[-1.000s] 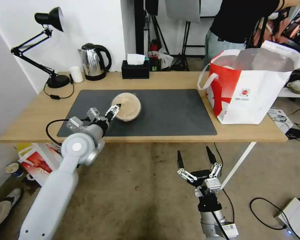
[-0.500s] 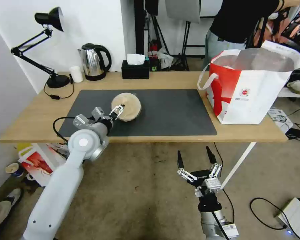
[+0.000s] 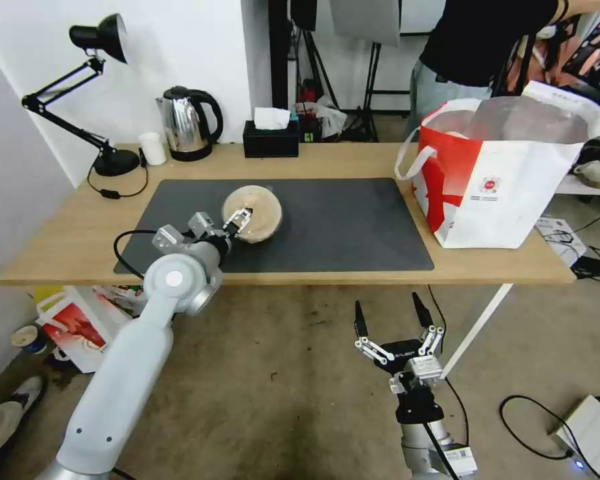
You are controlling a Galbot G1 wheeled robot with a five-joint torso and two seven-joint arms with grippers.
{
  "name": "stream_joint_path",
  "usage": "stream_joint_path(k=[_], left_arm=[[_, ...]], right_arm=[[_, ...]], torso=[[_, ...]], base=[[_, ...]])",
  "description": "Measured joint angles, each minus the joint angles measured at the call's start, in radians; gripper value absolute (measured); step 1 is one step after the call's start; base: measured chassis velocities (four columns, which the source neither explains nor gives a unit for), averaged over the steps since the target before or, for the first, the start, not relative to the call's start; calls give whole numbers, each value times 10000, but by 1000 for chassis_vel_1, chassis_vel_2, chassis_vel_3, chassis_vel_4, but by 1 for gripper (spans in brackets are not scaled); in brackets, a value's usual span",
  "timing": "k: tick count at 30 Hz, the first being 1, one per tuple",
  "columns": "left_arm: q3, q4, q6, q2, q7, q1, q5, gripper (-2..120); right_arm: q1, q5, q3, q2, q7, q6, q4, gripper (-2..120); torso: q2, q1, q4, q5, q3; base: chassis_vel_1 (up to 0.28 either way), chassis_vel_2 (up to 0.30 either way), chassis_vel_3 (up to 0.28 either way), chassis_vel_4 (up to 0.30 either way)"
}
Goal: Pick up the trash from the table and place it into the takeout bag.
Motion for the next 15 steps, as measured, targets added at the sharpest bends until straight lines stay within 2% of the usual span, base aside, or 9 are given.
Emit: stream_joint_path(k=[9, 12, 15], left_arm=[[102, 200, -7, -118, 13, -133, 87, 100], [107, 204, -19, -128, 14, -137, 93, 96], [107, 191, -45, -109, 17, -134, 93, 81]], right_arm=[[0, 0, 0, 0, 0, 0, -1, 100], [0, 0, 0, 0, 0, 0, 0, 100], [0, 0, 0, 0, 0, 0, -1, 100]], torso=[[0, 0, 0, 0, 0], [0, 0, 0, 0, 0], [0, 0, 0, -1, 0]], base=[[0, 0, 0, 0], [0, 0, 0, 0], [0, 0, 0, 0]])
